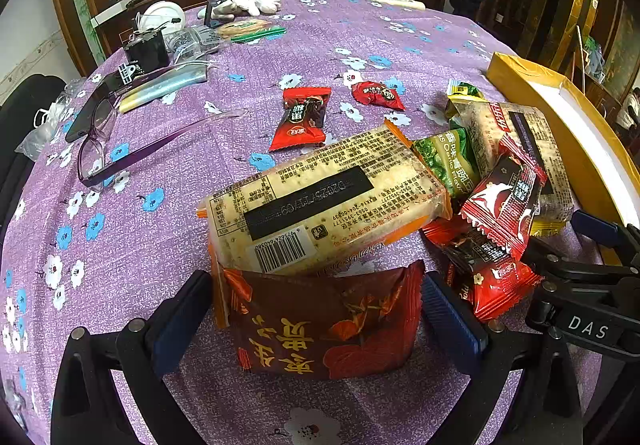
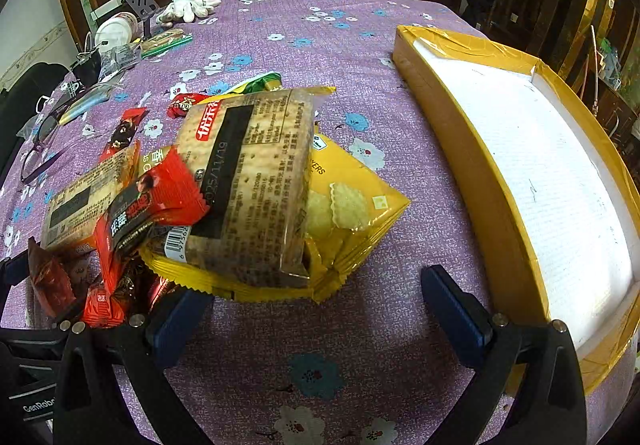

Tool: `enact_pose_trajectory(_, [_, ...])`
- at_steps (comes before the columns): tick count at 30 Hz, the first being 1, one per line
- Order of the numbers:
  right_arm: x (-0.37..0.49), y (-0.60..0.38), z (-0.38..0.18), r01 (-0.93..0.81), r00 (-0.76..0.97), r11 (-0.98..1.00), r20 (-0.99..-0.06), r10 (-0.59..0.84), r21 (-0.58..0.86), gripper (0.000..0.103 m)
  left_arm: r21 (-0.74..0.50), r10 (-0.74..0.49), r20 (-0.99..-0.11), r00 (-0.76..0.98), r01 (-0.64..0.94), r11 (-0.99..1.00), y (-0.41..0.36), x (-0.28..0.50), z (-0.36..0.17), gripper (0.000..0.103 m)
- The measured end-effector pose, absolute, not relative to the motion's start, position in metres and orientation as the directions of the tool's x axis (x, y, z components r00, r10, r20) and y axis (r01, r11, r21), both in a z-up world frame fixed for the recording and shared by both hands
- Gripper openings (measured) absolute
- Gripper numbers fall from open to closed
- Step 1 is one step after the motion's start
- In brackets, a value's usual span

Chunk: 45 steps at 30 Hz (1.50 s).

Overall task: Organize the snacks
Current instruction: 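Grasp the red candy bag with the left tool while the right tool grasps the clear cracker roll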

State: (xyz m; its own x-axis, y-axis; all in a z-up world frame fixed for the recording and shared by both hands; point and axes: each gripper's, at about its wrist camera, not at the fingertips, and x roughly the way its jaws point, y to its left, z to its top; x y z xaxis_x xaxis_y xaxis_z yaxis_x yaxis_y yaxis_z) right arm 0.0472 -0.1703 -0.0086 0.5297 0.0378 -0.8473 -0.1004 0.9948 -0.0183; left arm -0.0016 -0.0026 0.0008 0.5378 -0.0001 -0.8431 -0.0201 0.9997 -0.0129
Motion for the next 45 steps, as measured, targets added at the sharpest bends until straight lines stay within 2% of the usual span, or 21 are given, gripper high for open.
enact_pose_trajectory(17, [0.048,-0.17,-0.009,-0.096,0.528,0.995,-0.849,0.034,-0.02,0.103,-0.01,-0.001,-0.845,0.535,-0.013,1.0,-0.001,-0.002,0.001,0.103])
enact_pose_trajectory(23, [0.041,-0.167,-0.007,-0.23,0.404,0.973,-0.911,0.079,-0.018,0.103,-0.031,-0.067,-0.885,0.461,0.085,0.996,0.008,-0.018,0.005,0.102])
enact_pose_trajectory(26, [0.025,-0.168,-0.003,-0.303,0.328,0.952,-0.935,0.135,0.031,0.103,-0.122,-0.148,-0.879,0.453,0.086,0.989,0.027,-0.04,0.01,0.102])
enact_pose_trajectory(29, [0.004,-0.177,0.013,-0.298,0.362,0.948,-0.906,0.22,0.111,0.103,-0.204,-0.207,-0.86,0.466,0.059,0.977,0.043,-0.055,0.017,0.094])
enact_pose_trajectory(32, [-0.008,-0.187,0.032,-0.266,0.41,0.952,-0.876,0.254,0.152,0.103,-0.212,-0.232,-0.851,0.471,0.098,0.972,0.043,-0.055,0.025,0.084])
enact_pose_trajectory(38, [-0.007,-0.187,0.052,-0.298,0.376,0.926,-0.862,0.339,0.234,0.103,-0.3,-0.303,-0.839,0.452,0.08,0.951,0.049,-0.034,0.029,0.084])
enact_pose_trajectory(42, [-0.008,-0.187,0.065,-0.311,0.388,0.922,-0.855,0.345,0.231,0.103,-0.304,-0.298,-0.845,0.444,0.059,0.951,0.053,-0.011,0.023,0.083])
enact_pose_trajectory(43, [-0.007,-0.189,0.067,-0.312,0.389,0.921,-0.853,0.348,0.234,0.102,-0.313,-0.306,-0.845,0.439,0.058,0.948,0.052,-0.006,0.021,0.082])
enact_pose_trajectory(45, [-0.003,-0.192,0.07,-0.308,0.384,0.919,-0.851,0.357,0.246,0.091,-0.324,-0.324,-0.847,0.423,0.073,0.943,0.045,0.0,0.017,0.081])
